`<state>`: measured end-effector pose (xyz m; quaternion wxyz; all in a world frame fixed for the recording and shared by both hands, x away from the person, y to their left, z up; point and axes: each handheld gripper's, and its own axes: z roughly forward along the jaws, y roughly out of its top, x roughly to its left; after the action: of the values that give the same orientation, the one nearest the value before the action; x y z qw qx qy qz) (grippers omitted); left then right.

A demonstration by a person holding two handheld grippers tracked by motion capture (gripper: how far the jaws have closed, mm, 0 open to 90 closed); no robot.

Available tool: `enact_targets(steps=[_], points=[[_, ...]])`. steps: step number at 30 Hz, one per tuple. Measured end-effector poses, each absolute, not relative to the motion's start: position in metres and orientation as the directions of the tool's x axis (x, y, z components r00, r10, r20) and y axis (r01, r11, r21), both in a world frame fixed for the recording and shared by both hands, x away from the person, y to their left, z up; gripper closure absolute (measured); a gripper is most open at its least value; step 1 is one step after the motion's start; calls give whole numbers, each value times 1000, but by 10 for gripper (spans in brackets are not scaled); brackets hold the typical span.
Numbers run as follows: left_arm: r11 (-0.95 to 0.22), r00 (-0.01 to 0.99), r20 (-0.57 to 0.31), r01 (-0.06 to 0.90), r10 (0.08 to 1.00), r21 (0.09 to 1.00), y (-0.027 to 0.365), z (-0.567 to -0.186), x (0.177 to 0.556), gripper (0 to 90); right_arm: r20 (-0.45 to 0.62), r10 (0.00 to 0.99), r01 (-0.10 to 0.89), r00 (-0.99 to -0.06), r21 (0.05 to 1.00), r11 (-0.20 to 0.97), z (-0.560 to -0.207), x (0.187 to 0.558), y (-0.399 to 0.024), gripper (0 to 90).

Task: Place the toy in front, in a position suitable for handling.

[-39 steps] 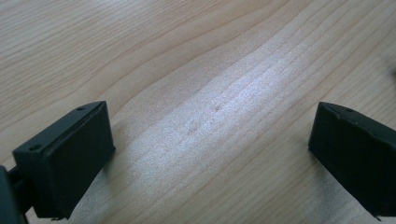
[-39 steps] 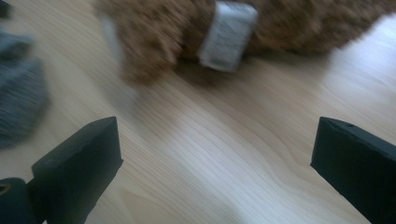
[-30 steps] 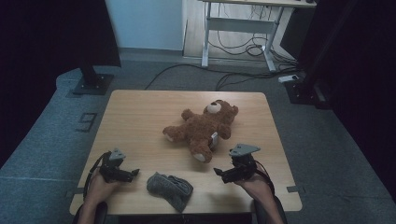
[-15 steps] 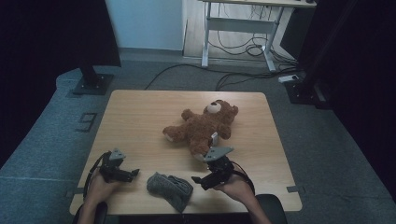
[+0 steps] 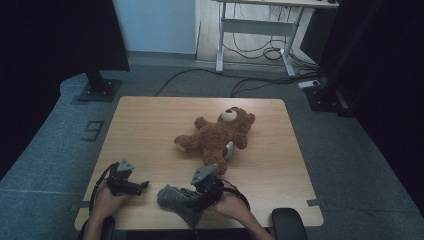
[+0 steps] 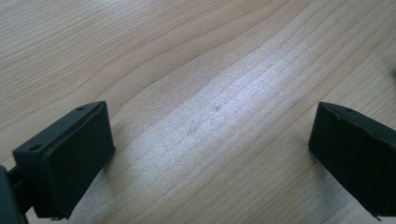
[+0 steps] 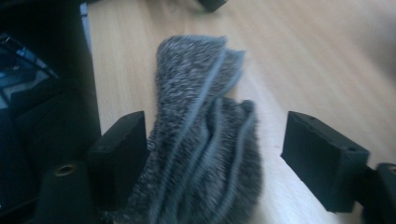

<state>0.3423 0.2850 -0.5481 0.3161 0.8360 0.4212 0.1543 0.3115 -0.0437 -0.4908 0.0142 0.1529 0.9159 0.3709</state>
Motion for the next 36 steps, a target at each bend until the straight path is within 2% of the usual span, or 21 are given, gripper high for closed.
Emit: enact_targets(steps=[1,2,3,4,5,6,7,8,9,10,11,12,23,36], points=[[-446,598,-8,606,801,658,285,-548,342,0,89,282,266,-955,677,686,-494,311,-40,255],[-445,598,-9,607,802,659,285,-548,342,0,97,266,262,-959,663,702,-500,312,-34,312],[-445,598,-9,607,802,659,285,-548,342,0,97,266,262,-959,663,702,-500,312,-34,312],[-444,597,-9,607,802,659,285,-548,342,0,102,249,256,-963,636,728,-507,312,-30,395],[-444,597,-9,607,802,659,285,-548,342,0,102,249,256,-963,636,728,-507,312,-30,395],[-445,597,-8,607,802,659,285,-548,342,0,87,234,238,-968,602,762,-514,311,-26,472],[-445,597,-8,607,802,659,285,-548,342,0,87,234,238,-968,602,762,-514,311,-26,472],[-444,597,-9,607,802,659,285,-548,342,0,88,228,236,-970,593,770,-517,310,-25,598],[-444,597,-9,607,802,659,285,-548,342,0,88,228,236,-970,593,770,-517,310,-25,598],[-445,598,-8,607,802,659,285,-548,342,0,107,237,253,-966,597,761,-515,311,-28,697],[-445,598,-8,607,802,659,285,-548,342,0,107,237,253,-966,597,761,-515,311,-28,697],[-446,598,-8,606,802,659,285,-548,342,0,103,243,255,-964,605,754,-511,309,-31,738],[-445,598,-8,607,802,659,285,-548,342,0,28,283,229,-959,665,711,-468,303,-59,751],[-445,597,-8,607,802,659,285,-548,342,0,-24,472,321,-882,701,636,-430,314,-130,750]])
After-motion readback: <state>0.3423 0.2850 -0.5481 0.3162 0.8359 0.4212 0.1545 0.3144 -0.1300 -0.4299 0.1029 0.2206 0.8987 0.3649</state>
